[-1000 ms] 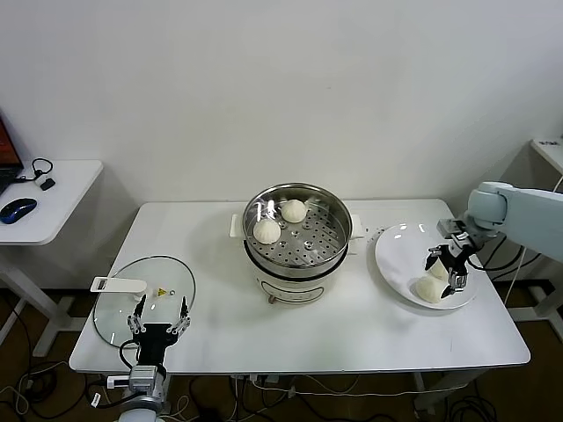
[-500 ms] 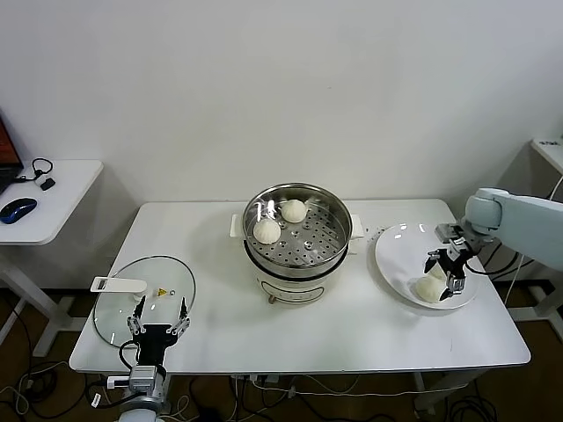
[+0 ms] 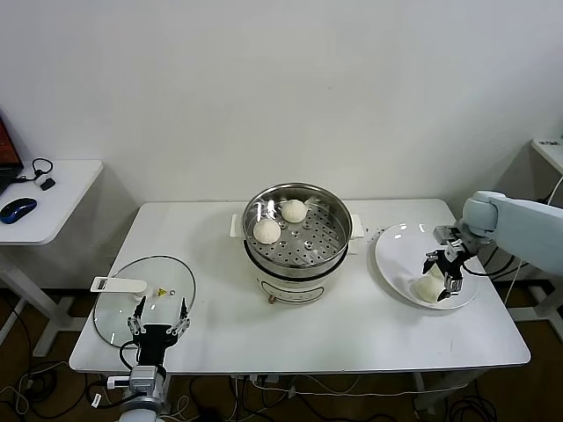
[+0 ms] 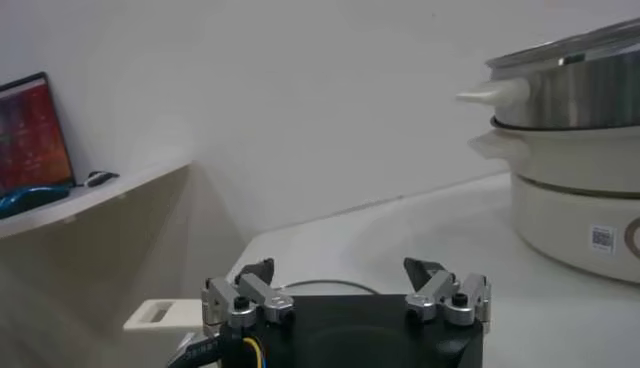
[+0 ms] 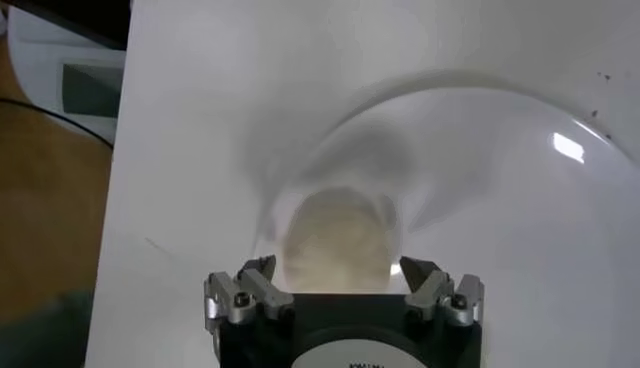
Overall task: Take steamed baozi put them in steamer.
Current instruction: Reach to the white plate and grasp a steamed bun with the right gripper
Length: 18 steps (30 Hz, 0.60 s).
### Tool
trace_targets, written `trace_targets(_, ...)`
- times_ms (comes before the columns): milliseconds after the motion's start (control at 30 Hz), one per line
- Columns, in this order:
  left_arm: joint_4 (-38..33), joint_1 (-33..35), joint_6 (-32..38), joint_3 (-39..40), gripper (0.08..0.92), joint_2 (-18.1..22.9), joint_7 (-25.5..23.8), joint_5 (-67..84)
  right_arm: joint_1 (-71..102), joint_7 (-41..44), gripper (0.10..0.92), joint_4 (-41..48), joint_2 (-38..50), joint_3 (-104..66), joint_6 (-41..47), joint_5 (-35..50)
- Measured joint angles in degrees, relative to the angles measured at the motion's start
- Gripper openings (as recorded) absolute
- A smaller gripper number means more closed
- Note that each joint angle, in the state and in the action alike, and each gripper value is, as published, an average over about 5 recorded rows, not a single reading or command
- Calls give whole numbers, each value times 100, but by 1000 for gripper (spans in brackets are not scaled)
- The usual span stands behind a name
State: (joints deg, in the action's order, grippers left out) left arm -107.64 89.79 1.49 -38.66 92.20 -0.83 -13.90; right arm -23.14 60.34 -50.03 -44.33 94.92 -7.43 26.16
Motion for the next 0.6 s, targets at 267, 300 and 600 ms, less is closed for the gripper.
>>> trace_targets(267, -2, 1, 0, 2, 823, 0, 0, 1, 47, 30, 817, 29, 30, -29, -9, -37)
trace_targets(300, -2, 2, 0, 2, 823, 0, 0, 1, 56, 31, 810, 30, 33, -35, -10, -43)
trace_targets(600, -10, 12, 8, -9, 823, 0, 7, 3, 97, 10, 744, 83, 27, -88, -13, -60)
